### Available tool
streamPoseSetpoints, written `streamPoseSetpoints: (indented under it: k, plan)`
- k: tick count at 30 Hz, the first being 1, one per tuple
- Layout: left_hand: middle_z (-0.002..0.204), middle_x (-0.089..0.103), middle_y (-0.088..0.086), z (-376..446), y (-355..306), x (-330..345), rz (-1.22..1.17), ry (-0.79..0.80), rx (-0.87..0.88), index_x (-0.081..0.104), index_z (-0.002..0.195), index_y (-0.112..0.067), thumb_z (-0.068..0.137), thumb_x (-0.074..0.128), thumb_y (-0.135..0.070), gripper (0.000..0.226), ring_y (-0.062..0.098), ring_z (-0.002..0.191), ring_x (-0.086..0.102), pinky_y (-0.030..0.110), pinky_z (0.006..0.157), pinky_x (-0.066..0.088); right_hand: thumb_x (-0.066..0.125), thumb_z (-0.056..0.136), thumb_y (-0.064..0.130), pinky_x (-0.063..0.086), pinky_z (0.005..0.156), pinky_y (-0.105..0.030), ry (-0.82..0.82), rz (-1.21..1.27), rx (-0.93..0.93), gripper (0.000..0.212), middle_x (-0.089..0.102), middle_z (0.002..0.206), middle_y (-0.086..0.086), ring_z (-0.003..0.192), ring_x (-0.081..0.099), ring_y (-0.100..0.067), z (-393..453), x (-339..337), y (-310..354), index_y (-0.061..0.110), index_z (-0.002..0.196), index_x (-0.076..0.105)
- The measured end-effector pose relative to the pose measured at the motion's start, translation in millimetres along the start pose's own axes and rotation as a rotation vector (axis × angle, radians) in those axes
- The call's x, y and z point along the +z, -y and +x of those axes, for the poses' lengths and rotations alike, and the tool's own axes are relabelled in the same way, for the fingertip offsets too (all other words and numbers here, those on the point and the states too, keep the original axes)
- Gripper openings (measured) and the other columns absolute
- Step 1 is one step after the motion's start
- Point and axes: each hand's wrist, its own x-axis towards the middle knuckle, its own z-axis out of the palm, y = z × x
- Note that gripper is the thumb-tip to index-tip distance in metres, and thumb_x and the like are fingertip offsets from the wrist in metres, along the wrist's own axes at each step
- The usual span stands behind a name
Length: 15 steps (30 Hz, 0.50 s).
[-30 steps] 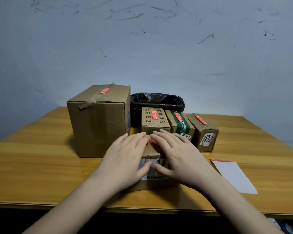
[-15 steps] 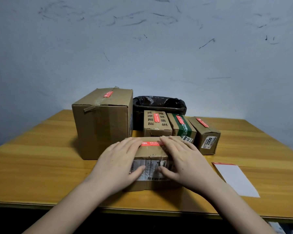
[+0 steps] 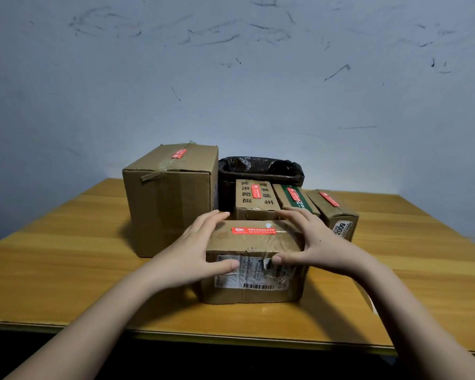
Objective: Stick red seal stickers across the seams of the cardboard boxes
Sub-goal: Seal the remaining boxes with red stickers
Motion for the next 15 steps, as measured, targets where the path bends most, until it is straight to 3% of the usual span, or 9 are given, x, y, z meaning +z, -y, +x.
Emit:
streamPoseSetpoints:
  k: [2,8,11,15]
  plan:
    - [0.153,0.009,-0.018,2,0,0,-0.024,0.011,-0.005,0.013,0.148,-0.035,0.060,0.058,-0.079,0.108,0.002,0.138,0.022,0.028,0.116,0.023,0.062,0.051,0.085,0.027,0.116,-0.042,0.015,-0.014,-0.010,0.110,0.021,0.154,0.014,0.141,0.020,-0.008,3,0,1,0.040,0.145,0.027]
    - [0.155,0.009,-0.012,5,5,-2,-0.017,0.047,0.003,0.017,0.146,-0.033,0.081,0.070,-0.042,0.085,0.007,0.138,0.021,0.022,0.110,0.023,0.071,0.063,0.067,0.032,0.110,-0.034,-0.003,-0.066,-0.064,0.090,0.037,0.143,0.012,0.132,0.029,-0.006,0,1,2,0.038,0.141,0.036]
    - [0.153,0.012,-0.011,4,9,-6,-0.002,0.068,0.011,0.018,0.144,-0.035,0.079,0.072,-0.042,0.085,0.011,0.140,0.020,0.024,0.110,0.025,0.075,0.061,0.067,0.033,0.110,-0.034,-0.020,-0.013,-0.091,0.091,0.037,0.141,0.014,0.132,0.029,-0.003,-2,2,-1,0.040,0.139,0.036]
    - [0.134,0.026,-0.019,-6,10,-16,0.006,0.044,0.049,0.026,0.134,-0.043,0.066,0.072,-0.055,0.083,-0.001,0.125,0.033,0.016,0.100,0.032,0.077,0.061,0.063,0.035,0.109,-0.030,-0.050,0.014,-0.178,0.087,0.040,0.134,0.018,0.128,0.032,0.003,-4,-3,6,0.041,0.136,0.039]
